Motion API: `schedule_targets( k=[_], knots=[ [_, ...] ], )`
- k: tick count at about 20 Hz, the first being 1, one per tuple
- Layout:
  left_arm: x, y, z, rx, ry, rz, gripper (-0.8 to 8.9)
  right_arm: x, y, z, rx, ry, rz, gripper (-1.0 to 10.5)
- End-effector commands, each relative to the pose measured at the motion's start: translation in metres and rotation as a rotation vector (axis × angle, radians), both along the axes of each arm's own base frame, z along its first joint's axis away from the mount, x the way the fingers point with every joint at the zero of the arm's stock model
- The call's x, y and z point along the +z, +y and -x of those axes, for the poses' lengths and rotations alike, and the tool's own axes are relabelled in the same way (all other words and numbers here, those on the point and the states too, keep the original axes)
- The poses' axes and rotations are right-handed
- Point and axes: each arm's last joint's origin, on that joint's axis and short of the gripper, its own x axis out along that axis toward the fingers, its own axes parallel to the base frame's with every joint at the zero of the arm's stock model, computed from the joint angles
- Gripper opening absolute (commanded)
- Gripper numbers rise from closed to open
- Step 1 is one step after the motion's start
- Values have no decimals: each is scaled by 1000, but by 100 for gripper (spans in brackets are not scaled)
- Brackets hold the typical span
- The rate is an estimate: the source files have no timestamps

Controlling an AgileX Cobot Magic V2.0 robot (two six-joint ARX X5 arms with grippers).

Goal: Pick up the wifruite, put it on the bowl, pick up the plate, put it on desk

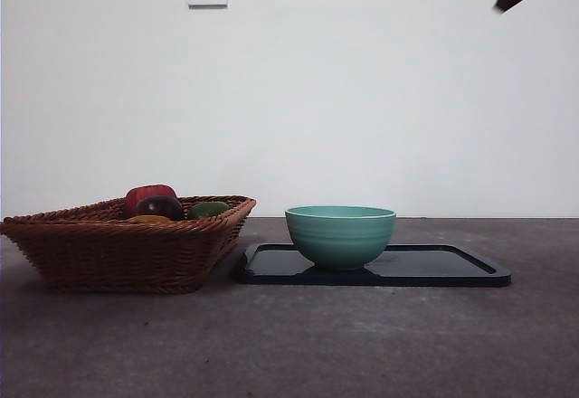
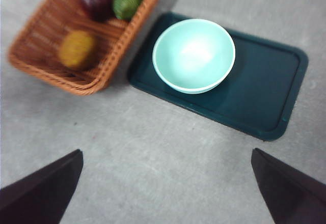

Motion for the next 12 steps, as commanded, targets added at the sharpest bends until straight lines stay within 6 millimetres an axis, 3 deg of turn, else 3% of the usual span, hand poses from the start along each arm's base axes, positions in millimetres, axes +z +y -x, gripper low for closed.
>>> schedule_targets(
  k=[1, 8, 12],
  knots=[
    [3, 0, 1, -15, -22, 3, 594, -2, 11, -37, 22, 99, 32, 574],
    [3, 0, 1, -15, -22, 3, 594, -37, 23, -140, -32, 309, 34, 574],
    [3, 0, 1, -16, -21, 3, 595, -70, 25, -180, -58, 398, 62, 574]
  ],
)
